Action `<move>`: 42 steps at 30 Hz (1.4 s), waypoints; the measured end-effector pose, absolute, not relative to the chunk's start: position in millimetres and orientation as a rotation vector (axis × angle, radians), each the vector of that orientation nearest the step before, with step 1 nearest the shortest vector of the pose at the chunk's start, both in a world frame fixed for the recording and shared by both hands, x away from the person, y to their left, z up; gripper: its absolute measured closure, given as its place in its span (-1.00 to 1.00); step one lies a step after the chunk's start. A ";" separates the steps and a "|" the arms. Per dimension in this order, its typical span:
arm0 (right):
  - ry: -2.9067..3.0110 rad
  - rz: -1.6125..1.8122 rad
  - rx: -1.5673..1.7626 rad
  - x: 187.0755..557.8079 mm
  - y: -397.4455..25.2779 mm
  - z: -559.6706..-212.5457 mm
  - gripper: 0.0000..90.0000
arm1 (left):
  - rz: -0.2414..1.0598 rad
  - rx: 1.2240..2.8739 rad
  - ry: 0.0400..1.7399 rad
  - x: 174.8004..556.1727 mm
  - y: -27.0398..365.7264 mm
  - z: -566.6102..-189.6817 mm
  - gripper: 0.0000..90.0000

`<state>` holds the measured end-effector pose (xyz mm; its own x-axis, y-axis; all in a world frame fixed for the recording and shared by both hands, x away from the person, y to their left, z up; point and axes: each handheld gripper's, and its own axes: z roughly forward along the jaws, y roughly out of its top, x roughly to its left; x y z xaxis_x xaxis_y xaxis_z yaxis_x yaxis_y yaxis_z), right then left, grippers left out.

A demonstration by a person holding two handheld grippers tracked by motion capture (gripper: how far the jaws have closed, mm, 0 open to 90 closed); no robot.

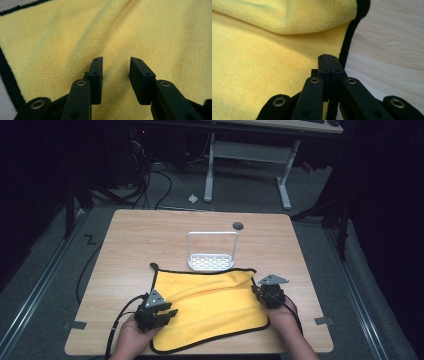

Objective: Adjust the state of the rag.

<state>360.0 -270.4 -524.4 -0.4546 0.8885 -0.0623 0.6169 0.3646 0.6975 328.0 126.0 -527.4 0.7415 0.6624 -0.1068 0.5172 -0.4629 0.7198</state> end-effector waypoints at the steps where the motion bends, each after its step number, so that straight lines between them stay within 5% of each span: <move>1: 2.198 0.854 1.305 358.6 -271.1 -524.8 1.00 | 0.240 2.166 0.884 328.0 126.0 -527.4 0.41; 17: 2.208 0.891 1.316 277.5 -294.7 -521.1 0.90 | 0.202 2.190 0.794 321.9 113.9 -522.8 0.21; 19: 2.160 0.918 1.294 286.5 -292.5 -512.1 0.71 | 0.324 2.136 0.832 330.5 126.1 -511.6 0.20; 28: 2.160 0.886 1.333 353.3 -276.4 -520.1 0.56 | 0.356 2.091 1.056 396.7 147.8 -529.1 0.36; 42: 2.037 0.869 1.412 362.4 -313.3 -519.8 0.36 | 0.346 2.072 1.026 393.2 120.2 -527.0 0.24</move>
<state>362.4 -313.3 -519.8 -0.3295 0.9429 -0.0493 0.6171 0.2546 0.7445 393.2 120.2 -527.0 0.6364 0.7656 -0.0943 0.5527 -0.3674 0.7480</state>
